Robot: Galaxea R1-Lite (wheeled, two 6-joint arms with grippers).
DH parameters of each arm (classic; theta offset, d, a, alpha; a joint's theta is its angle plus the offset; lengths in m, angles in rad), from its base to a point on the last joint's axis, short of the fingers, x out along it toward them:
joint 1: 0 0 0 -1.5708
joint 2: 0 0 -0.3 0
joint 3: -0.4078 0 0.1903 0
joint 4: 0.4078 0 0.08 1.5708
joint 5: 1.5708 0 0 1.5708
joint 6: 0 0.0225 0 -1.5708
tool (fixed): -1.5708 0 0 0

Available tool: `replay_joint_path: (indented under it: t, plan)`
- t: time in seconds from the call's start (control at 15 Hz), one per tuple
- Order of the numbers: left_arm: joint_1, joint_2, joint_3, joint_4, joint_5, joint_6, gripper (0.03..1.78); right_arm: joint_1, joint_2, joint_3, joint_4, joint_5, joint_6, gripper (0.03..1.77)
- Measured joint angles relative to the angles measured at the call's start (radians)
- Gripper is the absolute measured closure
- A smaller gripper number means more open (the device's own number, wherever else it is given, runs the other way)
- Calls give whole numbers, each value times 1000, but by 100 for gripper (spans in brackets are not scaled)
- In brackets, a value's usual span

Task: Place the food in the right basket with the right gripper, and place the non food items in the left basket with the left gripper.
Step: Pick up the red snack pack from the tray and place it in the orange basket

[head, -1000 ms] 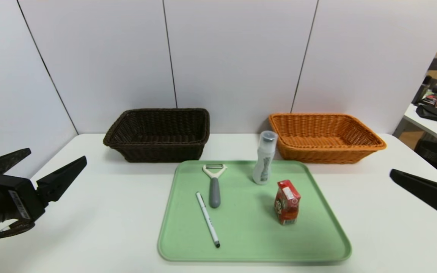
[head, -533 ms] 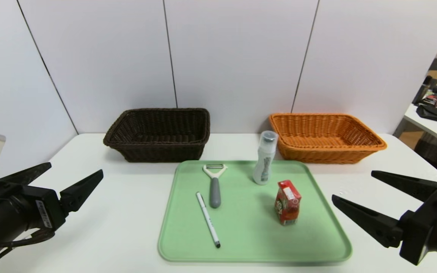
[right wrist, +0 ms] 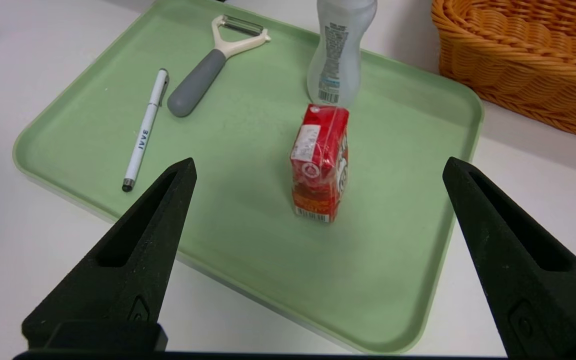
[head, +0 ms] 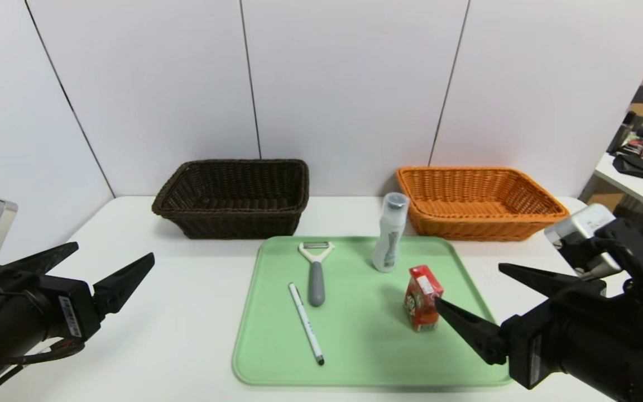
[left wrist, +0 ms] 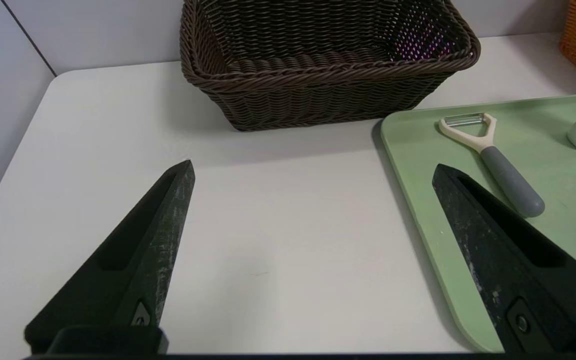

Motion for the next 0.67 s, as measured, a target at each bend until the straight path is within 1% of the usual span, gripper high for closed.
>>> replay_joint_path:
  t: [0.27,0.47,0.67]
  plan:
    - [-1,-6,17,-1,16,3,12,29,41,-29,34,-21,6,10]
    - [-1,-13,20,0,21,6,12,37,51,-77,149,-23,22,10]
    - [-1,-15,22,2,22,7,12,40,54,-162,294,-19,37,10]
